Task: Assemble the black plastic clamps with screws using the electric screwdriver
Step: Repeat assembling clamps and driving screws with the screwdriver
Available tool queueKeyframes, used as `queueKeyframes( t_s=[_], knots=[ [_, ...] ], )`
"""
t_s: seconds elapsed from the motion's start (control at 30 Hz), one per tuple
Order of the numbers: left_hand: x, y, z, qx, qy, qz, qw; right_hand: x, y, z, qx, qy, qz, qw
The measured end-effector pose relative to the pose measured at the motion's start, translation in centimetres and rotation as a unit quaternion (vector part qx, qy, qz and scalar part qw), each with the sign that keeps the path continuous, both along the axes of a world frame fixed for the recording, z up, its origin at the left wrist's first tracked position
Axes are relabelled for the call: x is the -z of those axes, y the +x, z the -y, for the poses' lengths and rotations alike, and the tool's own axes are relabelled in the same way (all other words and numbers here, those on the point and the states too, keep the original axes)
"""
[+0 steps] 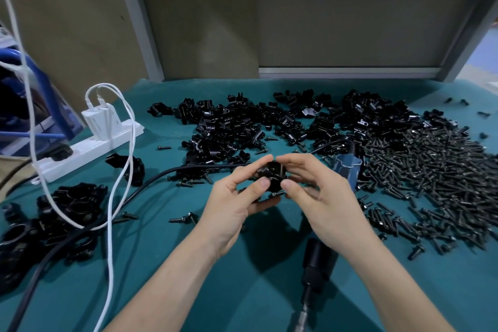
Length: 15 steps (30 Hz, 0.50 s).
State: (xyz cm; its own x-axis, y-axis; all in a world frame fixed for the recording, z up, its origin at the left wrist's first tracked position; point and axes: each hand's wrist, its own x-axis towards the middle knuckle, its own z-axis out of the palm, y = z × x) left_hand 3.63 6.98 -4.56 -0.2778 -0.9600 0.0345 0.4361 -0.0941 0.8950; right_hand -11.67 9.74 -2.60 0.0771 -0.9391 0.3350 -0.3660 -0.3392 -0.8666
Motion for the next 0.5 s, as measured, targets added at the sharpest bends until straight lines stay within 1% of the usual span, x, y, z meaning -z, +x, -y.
queueKeyframes(
  t_s=[0.17, 0.5],
  knots=[
    [0.0, -0.31, -0.08, -0.012, 0.006, -0.022, 1.0, 0.14, 0.05, 0.13, 0.009, -0.017, 0.021, 1.0],
    [-0.14, -0.36, -0.2, -0.006, 0.016, -0.053, 0.998, -0.19, -0.17, -0.04, -0.007, -0.001, 0.047, 0.999]
  ],
)
